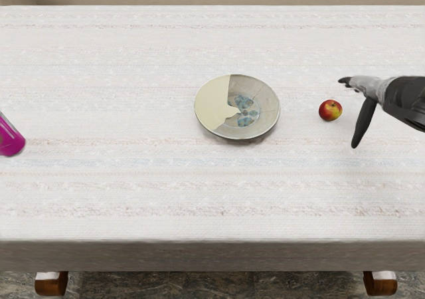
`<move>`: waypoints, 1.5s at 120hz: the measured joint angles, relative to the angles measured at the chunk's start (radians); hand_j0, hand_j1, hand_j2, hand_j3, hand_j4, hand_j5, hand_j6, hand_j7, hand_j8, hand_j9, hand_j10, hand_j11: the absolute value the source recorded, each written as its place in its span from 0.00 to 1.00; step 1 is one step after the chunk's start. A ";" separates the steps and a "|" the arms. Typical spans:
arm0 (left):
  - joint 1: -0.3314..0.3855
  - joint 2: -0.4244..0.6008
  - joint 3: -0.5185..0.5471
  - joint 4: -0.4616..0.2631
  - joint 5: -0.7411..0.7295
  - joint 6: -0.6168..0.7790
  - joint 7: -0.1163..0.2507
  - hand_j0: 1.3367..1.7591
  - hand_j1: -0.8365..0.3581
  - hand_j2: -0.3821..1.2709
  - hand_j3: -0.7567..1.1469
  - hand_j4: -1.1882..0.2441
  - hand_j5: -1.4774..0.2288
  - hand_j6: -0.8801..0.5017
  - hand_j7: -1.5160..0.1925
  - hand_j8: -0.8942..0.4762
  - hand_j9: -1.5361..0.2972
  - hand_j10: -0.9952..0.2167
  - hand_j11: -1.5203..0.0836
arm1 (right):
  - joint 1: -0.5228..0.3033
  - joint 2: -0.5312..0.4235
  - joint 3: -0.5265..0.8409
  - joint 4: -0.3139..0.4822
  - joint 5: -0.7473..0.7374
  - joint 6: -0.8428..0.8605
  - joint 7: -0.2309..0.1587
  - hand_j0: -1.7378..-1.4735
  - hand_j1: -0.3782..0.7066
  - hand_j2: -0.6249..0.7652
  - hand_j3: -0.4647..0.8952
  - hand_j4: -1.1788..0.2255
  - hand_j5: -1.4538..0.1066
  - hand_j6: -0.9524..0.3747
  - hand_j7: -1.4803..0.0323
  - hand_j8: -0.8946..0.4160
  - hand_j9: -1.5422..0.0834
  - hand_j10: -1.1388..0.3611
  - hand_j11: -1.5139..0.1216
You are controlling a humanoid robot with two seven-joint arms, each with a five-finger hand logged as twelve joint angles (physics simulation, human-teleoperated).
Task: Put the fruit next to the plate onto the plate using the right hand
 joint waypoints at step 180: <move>-0.072 0.000 0.082 -0.001 0.000 0.000 0.000 0.76 0.99 0.23 0.40 0.83 0.87 0.64 0.89 0.65 0.84 0.82 0.95 | -0.144 0.338 -0.024 -0.366 -0.151 -0.327 0.000 0.30 0.32 0.41 0.34 0.65 0.71 0.52 0.75 0.48 0.74 0.58 0.72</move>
